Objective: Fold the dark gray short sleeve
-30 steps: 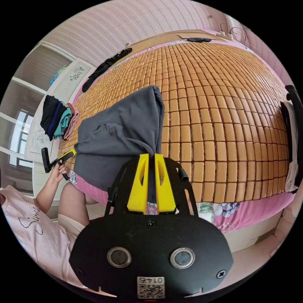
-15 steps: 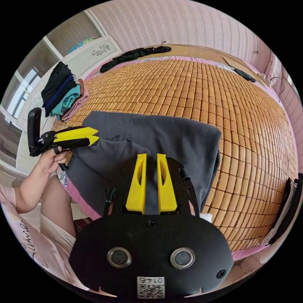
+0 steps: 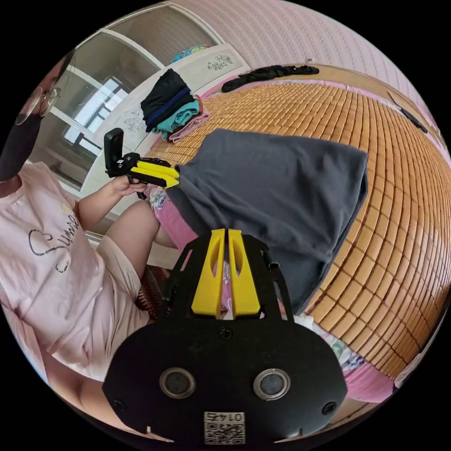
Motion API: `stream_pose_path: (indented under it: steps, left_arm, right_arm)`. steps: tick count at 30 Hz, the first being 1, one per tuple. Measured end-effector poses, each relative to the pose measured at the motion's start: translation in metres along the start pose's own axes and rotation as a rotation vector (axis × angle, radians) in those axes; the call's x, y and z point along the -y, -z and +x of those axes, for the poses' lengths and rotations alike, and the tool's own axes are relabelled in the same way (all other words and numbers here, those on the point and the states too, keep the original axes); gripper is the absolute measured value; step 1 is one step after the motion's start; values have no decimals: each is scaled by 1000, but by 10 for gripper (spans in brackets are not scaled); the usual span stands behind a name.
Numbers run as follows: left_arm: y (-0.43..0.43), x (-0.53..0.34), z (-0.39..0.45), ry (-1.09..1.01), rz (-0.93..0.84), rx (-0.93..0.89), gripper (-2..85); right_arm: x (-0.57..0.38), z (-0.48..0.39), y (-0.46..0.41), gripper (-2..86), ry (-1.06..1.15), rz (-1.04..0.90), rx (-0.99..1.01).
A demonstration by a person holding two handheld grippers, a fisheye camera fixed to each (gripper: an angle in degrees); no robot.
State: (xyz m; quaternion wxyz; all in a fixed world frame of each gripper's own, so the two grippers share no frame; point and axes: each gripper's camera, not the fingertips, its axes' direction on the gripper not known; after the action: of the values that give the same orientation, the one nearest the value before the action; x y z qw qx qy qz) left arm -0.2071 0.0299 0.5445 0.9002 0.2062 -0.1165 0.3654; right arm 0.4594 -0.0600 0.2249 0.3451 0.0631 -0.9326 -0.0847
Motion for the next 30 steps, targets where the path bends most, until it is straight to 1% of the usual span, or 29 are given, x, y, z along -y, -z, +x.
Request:
stream_pose_path:
  steps: [2, 4, 6, 9, 11, 13, 14, 15, 16, 18, 20, 24, 27, 30]
  left_arm:
    - [-7, -21, 6, 60, -42, 32, 31]
    - [-13, -37, 3, 140, -78, 18, 36]
    - [-12, -46, 3, 210, -54, -5, 38]
    - [-17, -36, 14, 205, -6, 45, 42]
    - [-30, -26, 22, 197, 10, 54, 47]
    - [-47, -17, 29, 185, 1, 57, 50]
    - [-58, -11, 32, 175, -30, 56, 50]
    - [-67, -9, 34, 159, -56, 64, 50]
    - [-71, -8, 35, 153, -68, 72, 50]
    - [-88, -13, 35, 148, -110, 70, 43]
    - [-90, -19, 34, 160, -79, 58, 31]
    - [-91, -25, 34, 204, -73, 47, -3]
    - [-102, -33, 37, 175, -75, 20, -7]
    - [-106, -39, 37, 181, -62, 3, -3]
  right_arm:
    - [-23, -1, -5, 5, -84, -57, -34]
    - [-32, -3, -4, 10, -135, -64, -83]
    - [-31, -11, -1, 19, -131, -43, -97]
    - [-17, -35, -9, 47, -48, -36, -124]
    - [-6, -48, -25, 51, -16, -49, -189]
    - [-3, -49, -39, 37, -31, -95, -253]
    - [-4, -47, -49, 15, -46, -163, -304]
    - [-6, -47, -50, 12, -44, -161, -326]
    - [-10, -48, -46, 5, -45, -133, -322]
    - [-14, -45, -43, -1, -72, -144, -294]
    - [-20, -45, -34, -4, -78, -141, -285]
    - [-33, -45, -20, -3, -90, -121, -236]
    - [-42, -33, -28, 0, -138, -164, -218]
    - [-47, -30, -28, 3, -160, -123, -210]
